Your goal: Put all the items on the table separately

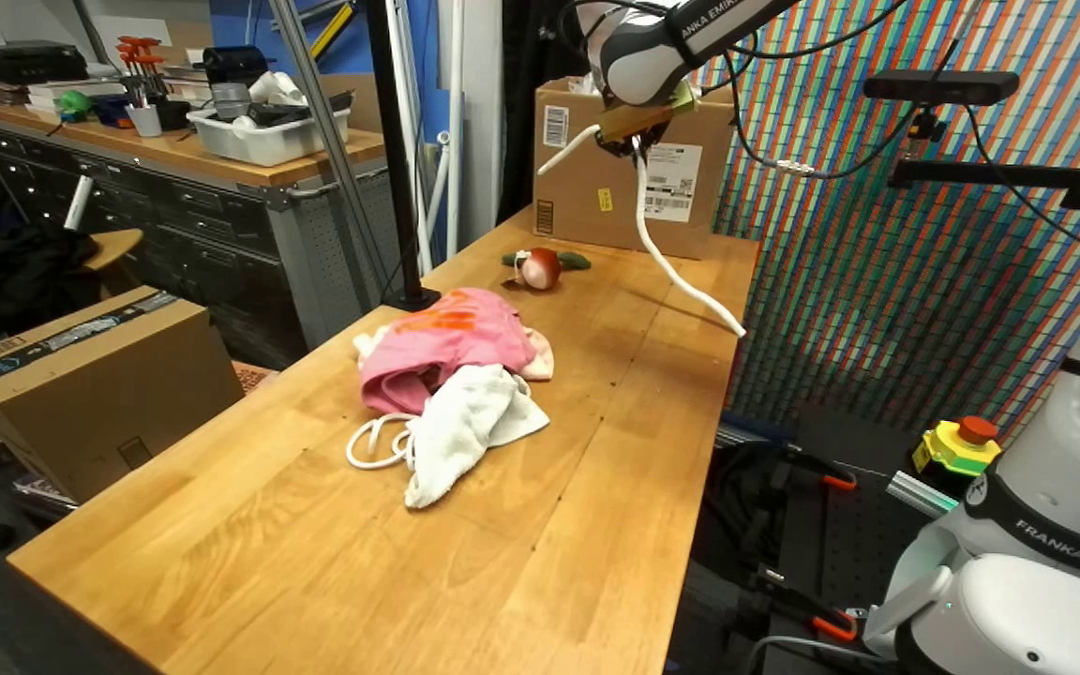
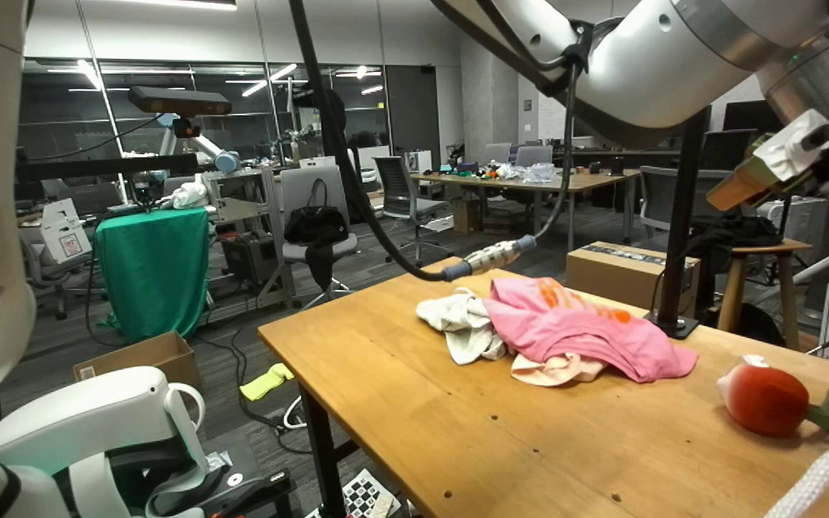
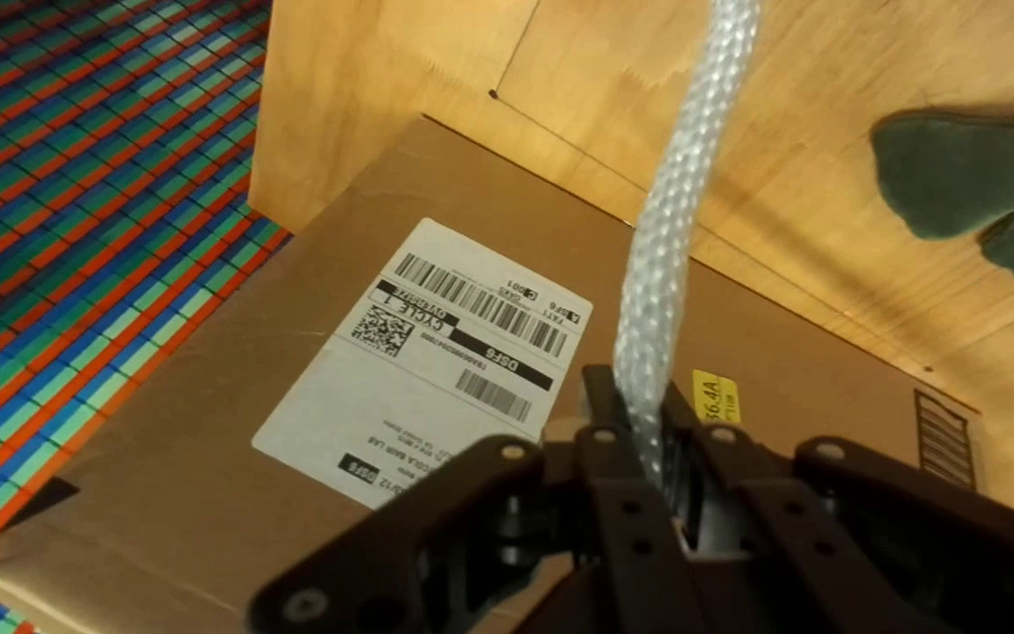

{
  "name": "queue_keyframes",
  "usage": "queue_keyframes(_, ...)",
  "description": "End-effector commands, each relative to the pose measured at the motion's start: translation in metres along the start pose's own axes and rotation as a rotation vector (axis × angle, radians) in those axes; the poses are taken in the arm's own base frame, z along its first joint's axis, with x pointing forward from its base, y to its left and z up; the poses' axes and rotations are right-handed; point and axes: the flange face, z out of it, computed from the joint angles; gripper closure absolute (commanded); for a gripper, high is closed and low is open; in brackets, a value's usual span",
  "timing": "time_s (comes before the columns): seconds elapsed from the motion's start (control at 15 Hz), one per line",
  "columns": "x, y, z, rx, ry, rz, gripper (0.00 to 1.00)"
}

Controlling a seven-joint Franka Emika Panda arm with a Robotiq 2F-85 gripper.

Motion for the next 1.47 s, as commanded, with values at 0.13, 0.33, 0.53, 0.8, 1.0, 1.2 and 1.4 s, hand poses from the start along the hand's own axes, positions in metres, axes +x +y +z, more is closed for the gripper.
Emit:
queue_keyframes(0.13, 0.014, 0.015, 0.023, -0.089, -0.026, 0.106, 0.92)
queue_keyframes(0.33, 0.013, 0.024, 0.035, -0.13, -0.055, 0.133, 0.92)
queue_keyframes(0.53, 0.013, 0.03, 0.043, -0.161, -0.074, 0.15, 0.92)
queue_keyframes(0.8, 0.011, 0.034, 0.05, -0.185, -0.096, 0.162, 0.92)
queue_keyframes(1.0, 0.01, 0.035, 0.053, -0.198, -0.105, 0.165, 0.92)
queue_keyframes(1.2, 0.01, 0.037, 0.055, -0.205, -0.115, 0.165, 0.92)
queue_keyframes(1.4, 0.008, 0.037, 0.057, -0.207, -0.119, 0.16, 0.92)
